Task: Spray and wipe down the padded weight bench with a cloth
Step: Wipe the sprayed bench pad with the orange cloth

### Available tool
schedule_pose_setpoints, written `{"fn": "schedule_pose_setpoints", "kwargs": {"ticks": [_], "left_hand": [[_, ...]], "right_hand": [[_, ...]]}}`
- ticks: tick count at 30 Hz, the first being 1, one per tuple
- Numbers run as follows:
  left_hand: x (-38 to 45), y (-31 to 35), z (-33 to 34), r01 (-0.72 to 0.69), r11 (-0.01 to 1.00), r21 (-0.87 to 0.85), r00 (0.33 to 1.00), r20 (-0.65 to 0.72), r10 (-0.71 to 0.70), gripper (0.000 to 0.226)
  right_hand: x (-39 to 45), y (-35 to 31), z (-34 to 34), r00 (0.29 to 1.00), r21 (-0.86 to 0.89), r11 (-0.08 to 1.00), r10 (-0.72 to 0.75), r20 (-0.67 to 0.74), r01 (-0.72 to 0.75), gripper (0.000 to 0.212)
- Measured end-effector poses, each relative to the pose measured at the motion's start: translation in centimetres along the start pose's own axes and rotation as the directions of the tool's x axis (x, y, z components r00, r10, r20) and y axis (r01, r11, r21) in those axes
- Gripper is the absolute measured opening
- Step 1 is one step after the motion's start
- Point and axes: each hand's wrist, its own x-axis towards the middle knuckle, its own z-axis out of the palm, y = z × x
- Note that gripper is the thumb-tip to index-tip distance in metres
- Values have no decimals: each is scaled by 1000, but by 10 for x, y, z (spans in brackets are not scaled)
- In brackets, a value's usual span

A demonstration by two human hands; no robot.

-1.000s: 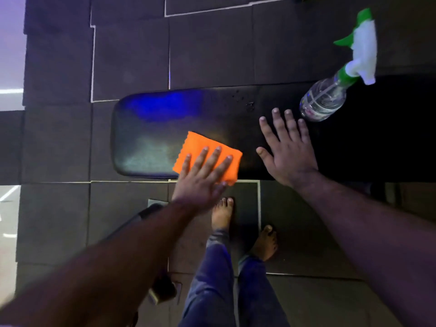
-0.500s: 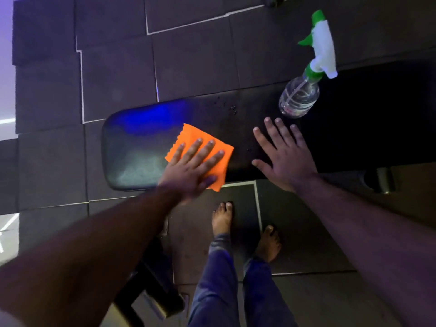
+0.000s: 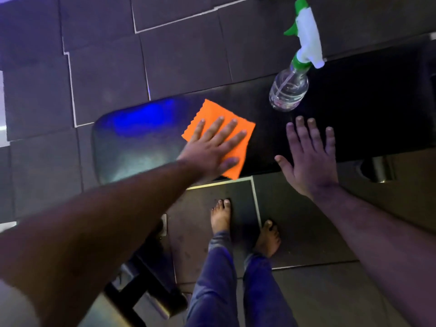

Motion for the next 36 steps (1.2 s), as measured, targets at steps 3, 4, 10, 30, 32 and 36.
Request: {"fn": "schedule_pose_setpoints", "kwargs": {"ticks": [3, 4, 10, 30, 32, 36], "left_hand": [[-12, -45, -6, 60, 998, 35, 998, 21, -61, 79], [-1, -42, -11, 182, 983, 3, 983, 13, -182, 80], [78, 79, -21, 570, 762, -307, 801, 1, -599, 76], [99, 59, -33, 370, 913, -169, 927, 11, -374, 82], [62, 77, -18, 234, 966, -110, 972, 0, -235, 84], [10, 59, -3, 0, 1000, 10, 999, 53, 0, 84]], "right_hand": [[-3, 11, 0, 999, 31, 1000, -8, 37, 7, 85], [-3, 12, 1, 999, 34, 999, -14, 38, 13, 85], [-4, 11, 5, 1000, 81, 997, 15, -19, -13, 74], [8, 7, -24, 988, 435, 887, 139, 67, -154, 91], [25, -6, -46, 958, 518, 818, 288, 9, -250, 116], [85, -15, -93, 906, 765, 631, 388, -168, -128, 129]]}}
